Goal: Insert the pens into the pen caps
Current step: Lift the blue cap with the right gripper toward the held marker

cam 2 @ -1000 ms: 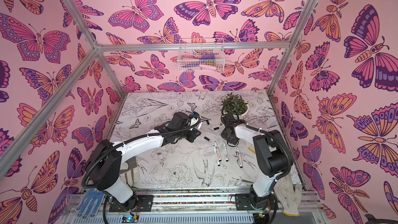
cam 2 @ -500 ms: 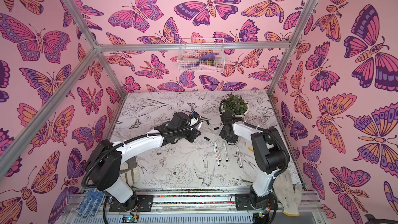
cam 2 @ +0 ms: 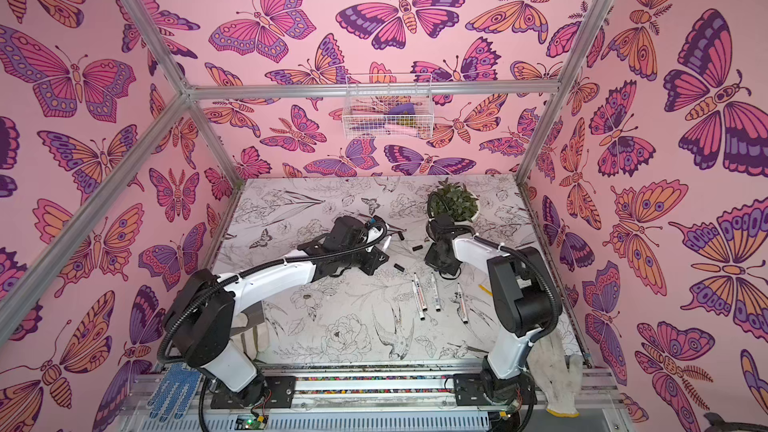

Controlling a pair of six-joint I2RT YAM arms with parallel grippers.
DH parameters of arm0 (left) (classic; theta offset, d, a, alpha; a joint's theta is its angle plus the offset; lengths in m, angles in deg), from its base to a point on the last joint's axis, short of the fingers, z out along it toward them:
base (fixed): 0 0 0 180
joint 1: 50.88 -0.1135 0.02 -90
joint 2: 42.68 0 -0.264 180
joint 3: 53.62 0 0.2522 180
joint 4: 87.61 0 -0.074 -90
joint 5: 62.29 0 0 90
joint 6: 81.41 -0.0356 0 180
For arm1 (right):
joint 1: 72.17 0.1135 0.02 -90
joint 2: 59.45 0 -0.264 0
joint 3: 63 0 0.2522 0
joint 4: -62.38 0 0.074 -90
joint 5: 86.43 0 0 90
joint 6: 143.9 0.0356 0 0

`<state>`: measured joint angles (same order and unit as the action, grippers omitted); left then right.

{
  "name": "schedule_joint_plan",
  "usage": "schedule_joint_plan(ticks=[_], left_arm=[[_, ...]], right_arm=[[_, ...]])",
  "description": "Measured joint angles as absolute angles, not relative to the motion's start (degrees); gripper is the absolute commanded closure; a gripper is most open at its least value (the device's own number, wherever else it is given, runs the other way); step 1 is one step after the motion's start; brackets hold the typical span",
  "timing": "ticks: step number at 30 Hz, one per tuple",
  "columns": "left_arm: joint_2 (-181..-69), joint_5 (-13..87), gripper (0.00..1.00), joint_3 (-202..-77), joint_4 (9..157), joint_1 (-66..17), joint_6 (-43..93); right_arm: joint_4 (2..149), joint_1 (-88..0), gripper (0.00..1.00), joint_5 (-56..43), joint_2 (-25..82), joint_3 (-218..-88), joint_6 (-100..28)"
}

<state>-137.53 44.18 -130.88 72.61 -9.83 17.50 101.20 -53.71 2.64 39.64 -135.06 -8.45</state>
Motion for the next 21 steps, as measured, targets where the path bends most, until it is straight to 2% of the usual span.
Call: schedule_joint_plan(ticks=[4,11,21], left_arm=[[-137.6,45.2,1.00,-130.9,72.6,-9.3,16.7],[-139.2,47.6,1.00,-132.4,72.6,-8.5,16.3],[-139.7,48.4,1.00,-132.8,72.8,-8.4,16.3]], right_arm=[[98.4,-53.3,1.00,-2.6,30.5,-132.2,-12.1],[87.0,-49.5,1.00,-4.1,14.9,-131.9,-15.3],[76.8,-48.7,1.00,-6.8,14.9,-128.8,-14.5]])
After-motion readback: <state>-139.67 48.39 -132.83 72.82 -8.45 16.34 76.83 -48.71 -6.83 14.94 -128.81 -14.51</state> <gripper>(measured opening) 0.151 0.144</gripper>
